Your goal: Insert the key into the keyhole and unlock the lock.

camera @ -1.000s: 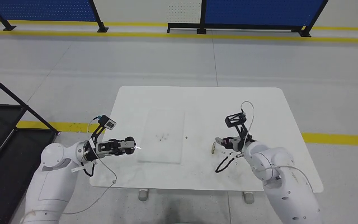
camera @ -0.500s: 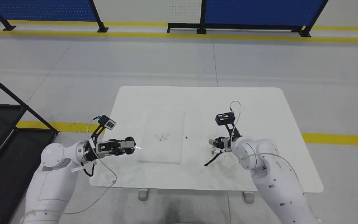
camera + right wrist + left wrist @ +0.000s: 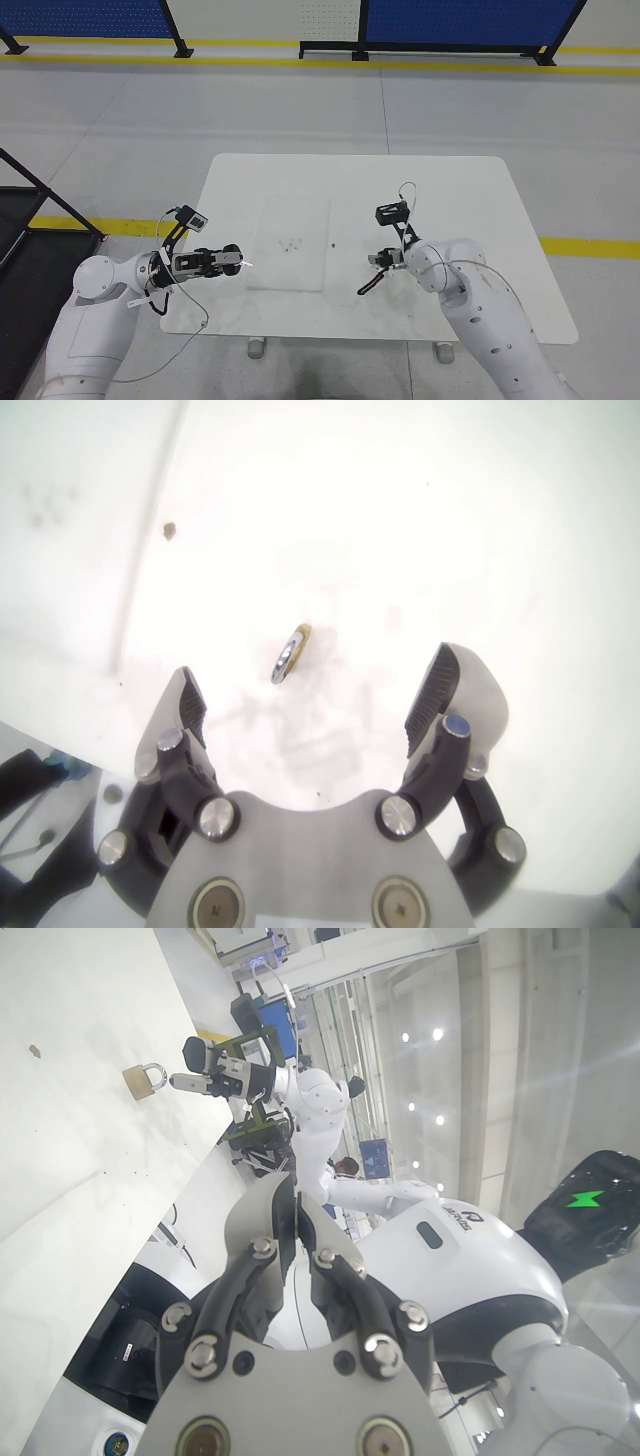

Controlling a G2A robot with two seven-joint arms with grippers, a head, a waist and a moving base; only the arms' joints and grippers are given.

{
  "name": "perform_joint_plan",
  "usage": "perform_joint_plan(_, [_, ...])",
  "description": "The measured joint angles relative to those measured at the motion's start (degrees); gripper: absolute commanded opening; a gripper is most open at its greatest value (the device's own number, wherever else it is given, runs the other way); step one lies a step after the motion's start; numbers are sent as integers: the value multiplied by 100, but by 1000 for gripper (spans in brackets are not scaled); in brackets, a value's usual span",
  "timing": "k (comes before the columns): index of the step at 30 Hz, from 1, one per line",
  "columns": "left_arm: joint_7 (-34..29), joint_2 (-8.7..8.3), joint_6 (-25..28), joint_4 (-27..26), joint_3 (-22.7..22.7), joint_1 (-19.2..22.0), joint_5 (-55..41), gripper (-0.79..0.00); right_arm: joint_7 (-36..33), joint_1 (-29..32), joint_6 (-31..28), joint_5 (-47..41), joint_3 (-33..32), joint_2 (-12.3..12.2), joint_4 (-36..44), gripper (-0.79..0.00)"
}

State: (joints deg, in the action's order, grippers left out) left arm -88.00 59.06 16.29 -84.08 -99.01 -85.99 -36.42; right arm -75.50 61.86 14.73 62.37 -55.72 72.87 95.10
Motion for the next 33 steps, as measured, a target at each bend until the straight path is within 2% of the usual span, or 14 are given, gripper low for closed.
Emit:
perform_joint_plan(8, [0, 0, 0, 0, 0, 0, 0, -785, -847, -799, 530, -384, 520, 240, -583, 0])
perform_joint_plan(21, [0, 0, 0, 0, 0, 0, 0, -785, -789, -1125, 616, -449, 762, 467, -1503, 0])
perform_joint_plan(32, [0, 0, 0, 0, 0, 0, 0, -785, -768, -1126, 638, -381, 789, 582, -1802, 0])
perform_joint_plan(33, [0, 0, 0, 0, 0, 0, 0, -785, -762, -1127, 643, -390, 780, 594, -1822, -46])
